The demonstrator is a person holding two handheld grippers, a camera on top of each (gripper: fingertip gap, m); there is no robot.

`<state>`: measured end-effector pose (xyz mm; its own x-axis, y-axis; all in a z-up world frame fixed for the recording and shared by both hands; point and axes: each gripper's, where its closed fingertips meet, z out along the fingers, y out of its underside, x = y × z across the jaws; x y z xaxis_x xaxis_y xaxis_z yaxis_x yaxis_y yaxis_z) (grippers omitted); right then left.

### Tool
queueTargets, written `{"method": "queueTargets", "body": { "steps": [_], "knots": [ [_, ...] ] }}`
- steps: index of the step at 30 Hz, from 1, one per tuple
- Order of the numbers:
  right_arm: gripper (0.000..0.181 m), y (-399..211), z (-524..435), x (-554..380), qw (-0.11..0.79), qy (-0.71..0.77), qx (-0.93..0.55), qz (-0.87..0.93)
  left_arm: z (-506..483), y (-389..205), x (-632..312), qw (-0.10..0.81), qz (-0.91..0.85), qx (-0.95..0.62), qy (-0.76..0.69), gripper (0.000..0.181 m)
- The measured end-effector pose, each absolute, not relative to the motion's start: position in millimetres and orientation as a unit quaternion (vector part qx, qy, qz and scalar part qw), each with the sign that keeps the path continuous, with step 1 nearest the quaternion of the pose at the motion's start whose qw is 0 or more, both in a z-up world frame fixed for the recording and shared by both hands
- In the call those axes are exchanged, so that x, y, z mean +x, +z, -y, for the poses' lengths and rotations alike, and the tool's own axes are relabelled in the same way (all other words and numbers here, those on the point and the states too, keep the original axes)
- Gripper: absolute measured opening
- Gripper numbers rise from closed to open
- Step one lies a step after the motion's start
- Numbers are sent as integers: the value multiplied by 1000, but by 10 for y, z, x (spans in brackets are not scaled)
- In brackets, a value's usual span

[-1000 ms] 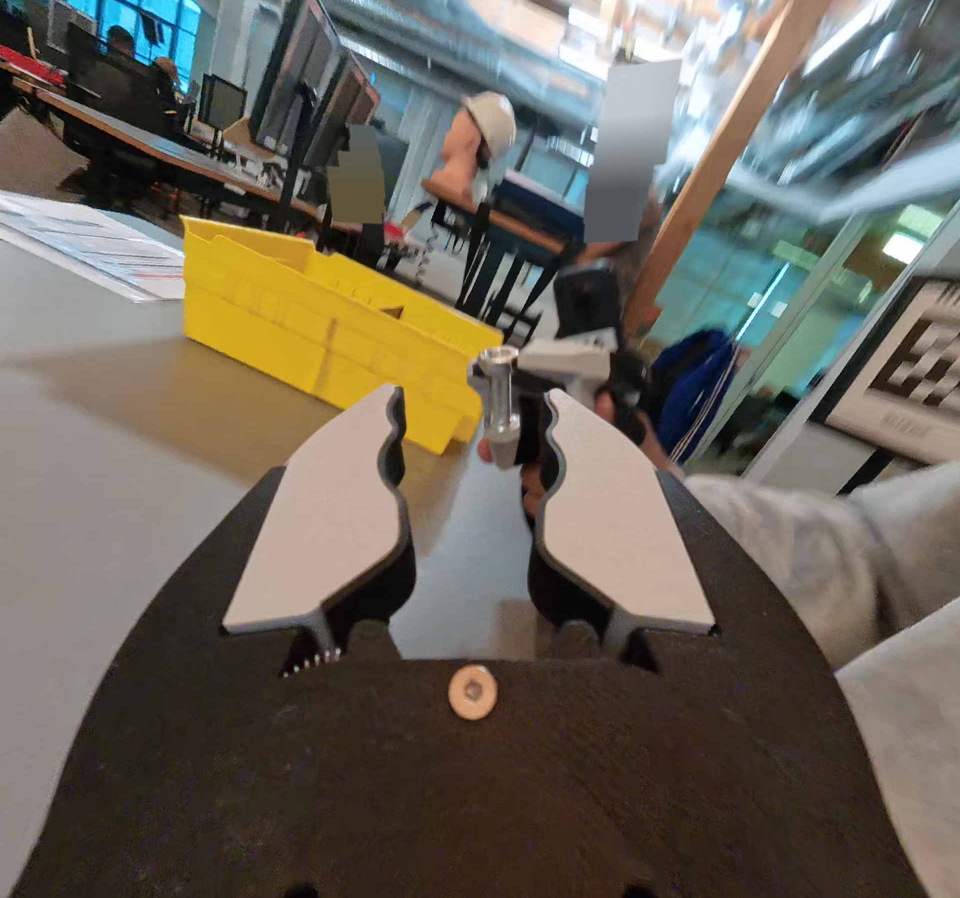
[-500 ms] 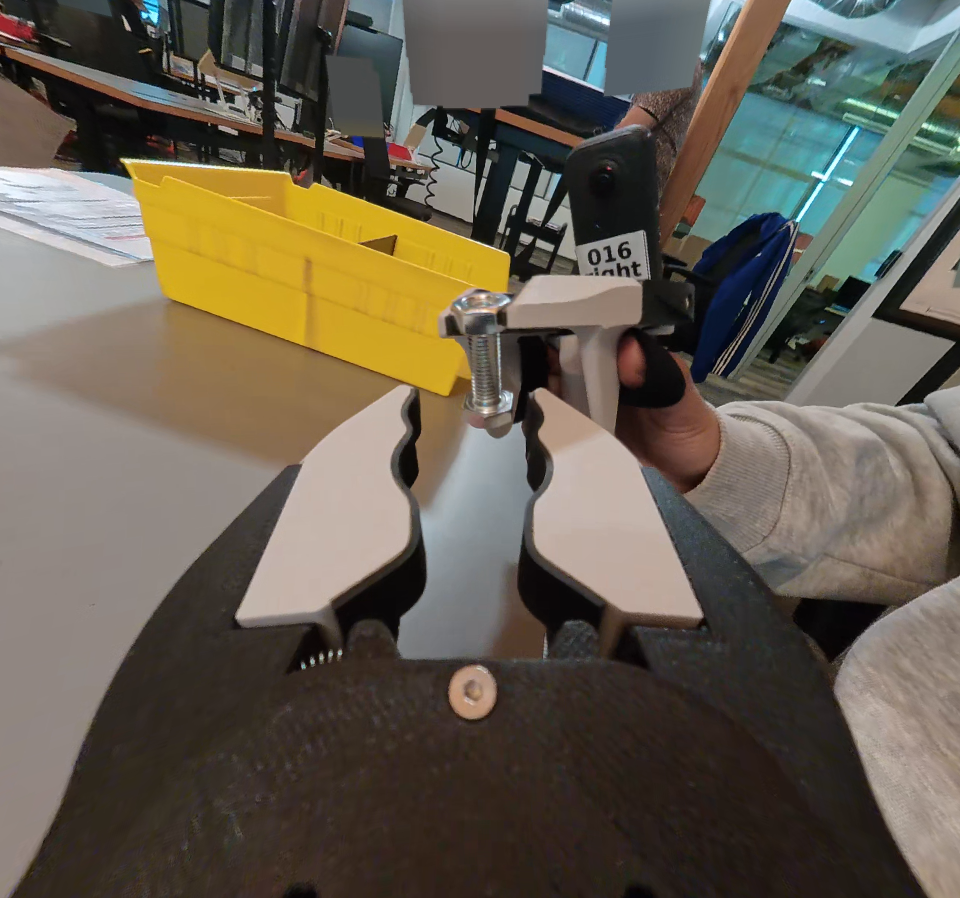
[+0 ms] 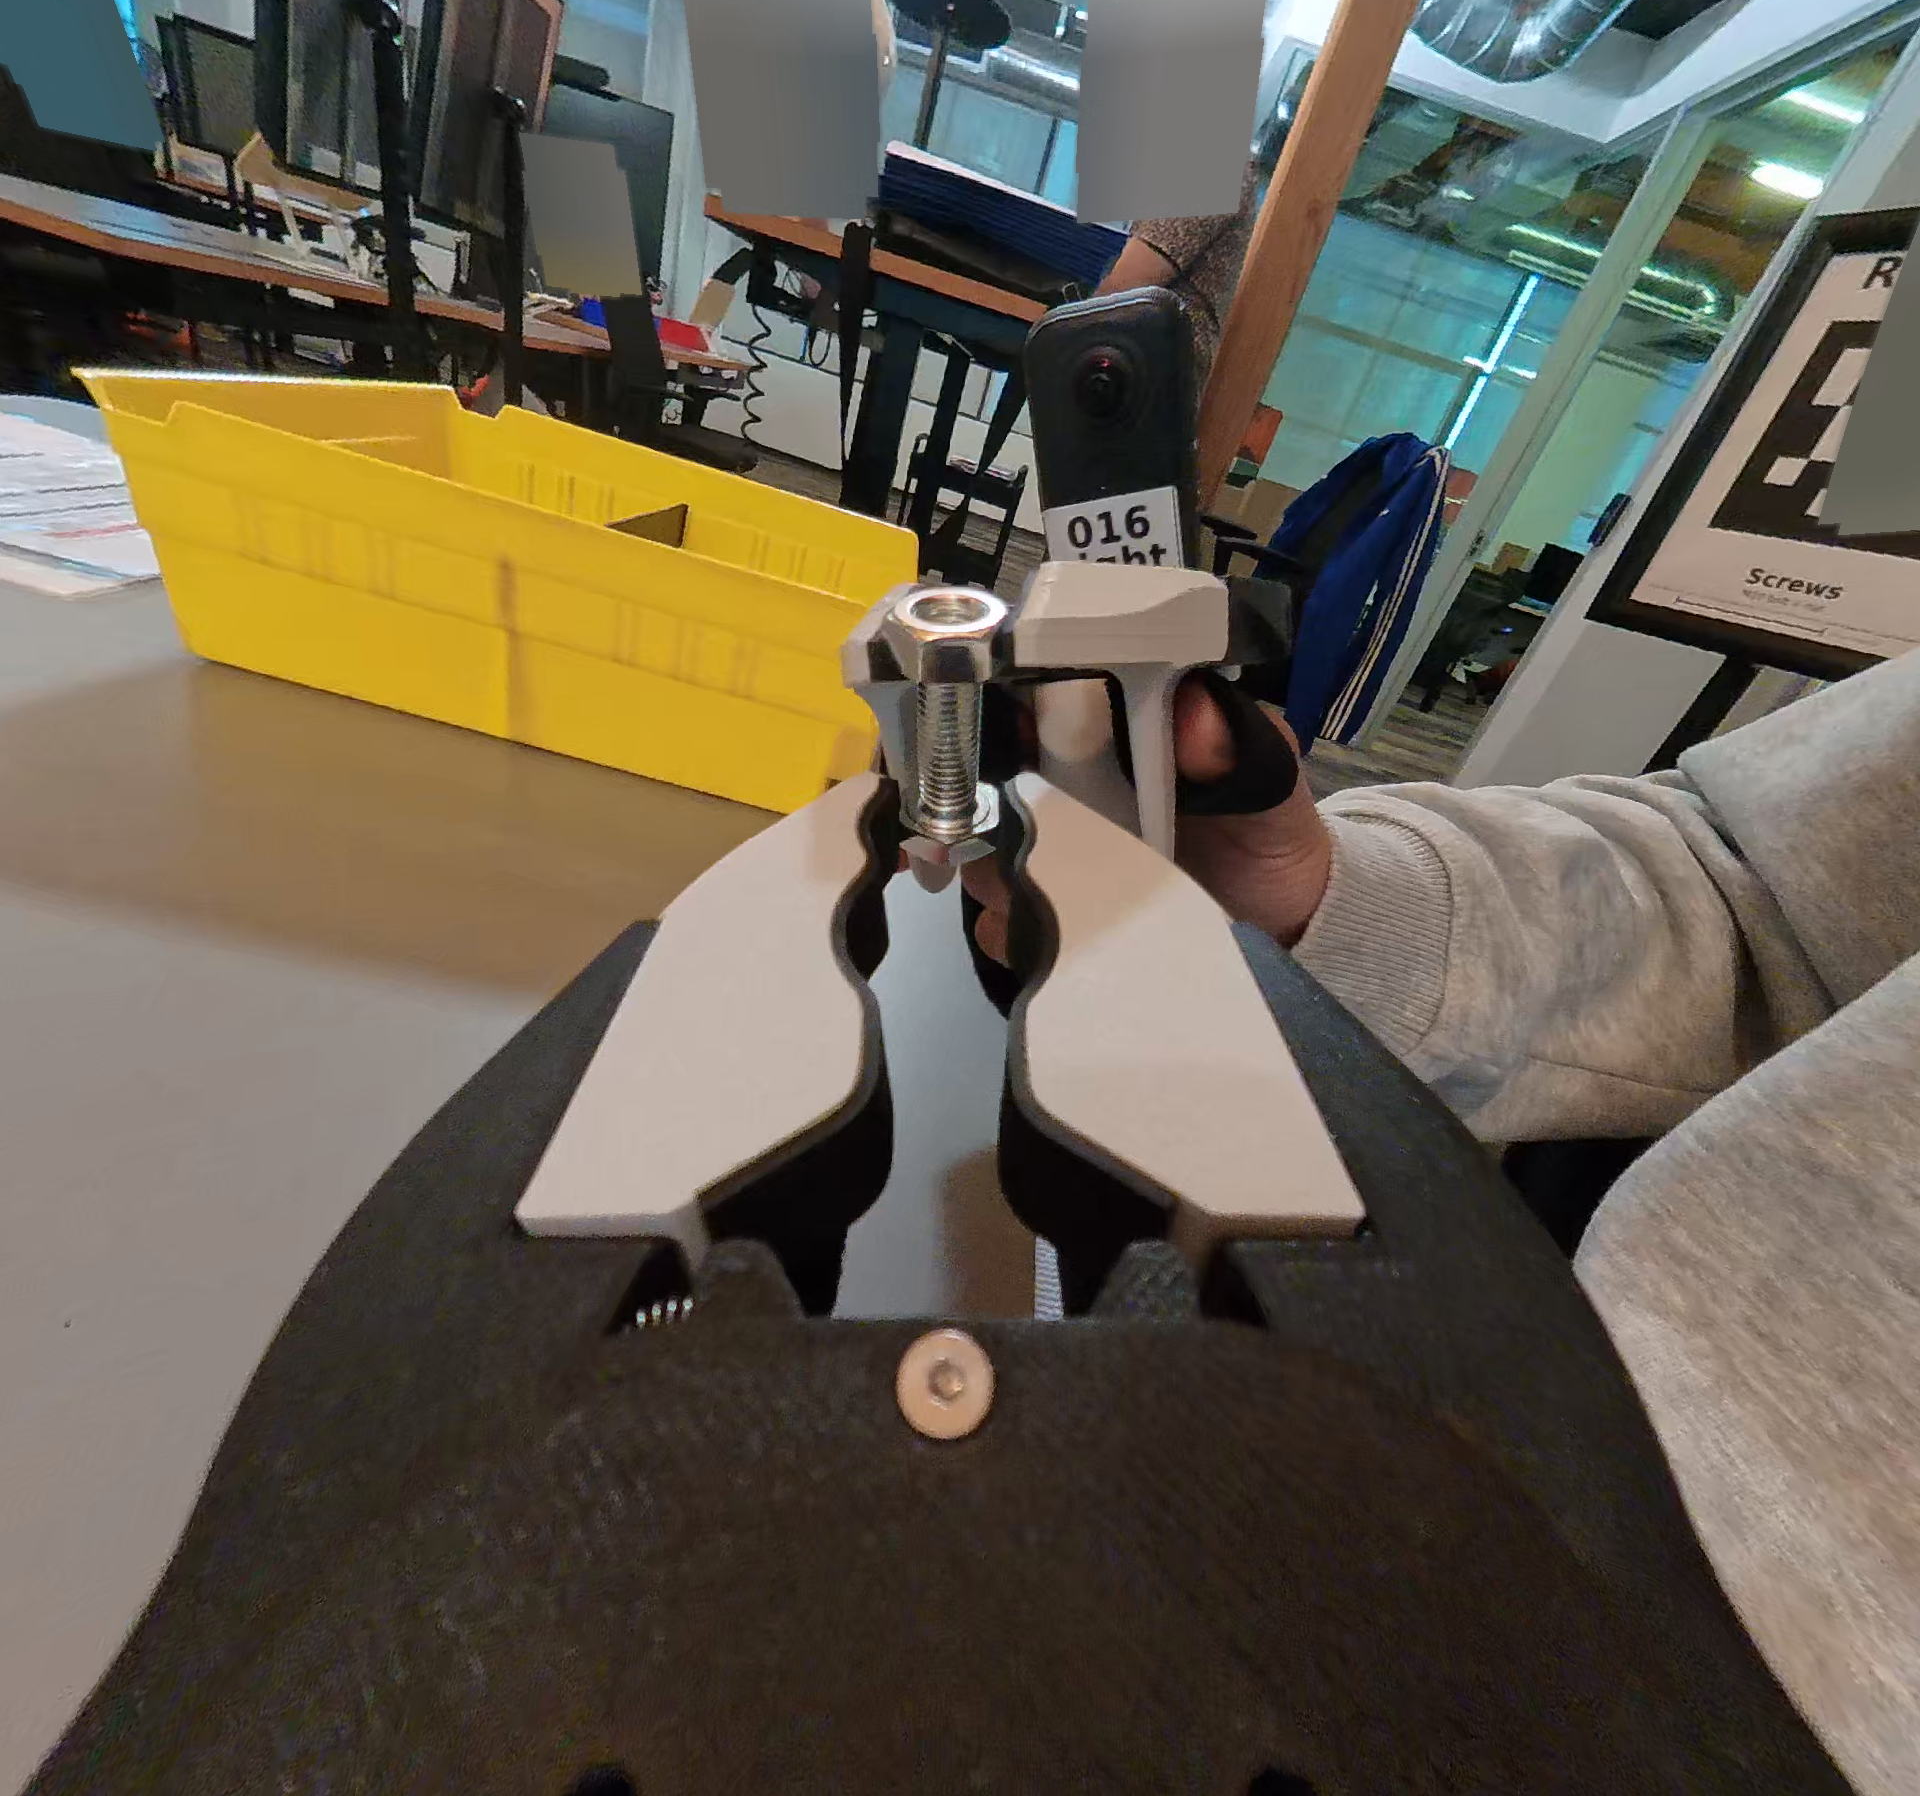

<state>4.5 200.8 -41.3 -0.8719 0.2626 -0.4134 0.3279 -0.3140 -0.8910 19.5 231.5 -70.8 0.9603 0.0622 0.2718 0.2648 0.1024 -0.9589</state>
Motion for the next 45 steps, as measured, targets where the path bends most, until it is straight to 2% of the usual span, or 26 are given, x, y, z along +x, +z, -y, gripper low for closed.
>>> {"method": "queueTargets", "body": {
  "steps": [11, 20, 23, 27, 38, 45],
  "knots": [
    [30, -349, -2115, -24, -24, -782, 261, -566, -2258, -708, 55, 732, 151, -664, -33, 18],
    [30, -403, -2054, -42, -193, -721, 233, -624, -2266, -797, -7, 709, 162, -686, 7, 18],
    [26, -467, -2025, -63, -223, -695, 232, -643, -2283, -808, 16, 706, 155, -691, 13, 18],
    [18, -477, -2030, -61, -216, -694, 239, -644, -2293, -813, 30, 704, 148, -694, 19, 18],
    [18, -435, -2079, -45, -156, -726, 246, -624, -2296, -748, 98, 721, 139, -679, -20, 18],
    [17, -352, -2061, 44, -67, -765, 234, -597, -2287, -655, 187, 740, 132, -654, -85, 18]
  ]
}}
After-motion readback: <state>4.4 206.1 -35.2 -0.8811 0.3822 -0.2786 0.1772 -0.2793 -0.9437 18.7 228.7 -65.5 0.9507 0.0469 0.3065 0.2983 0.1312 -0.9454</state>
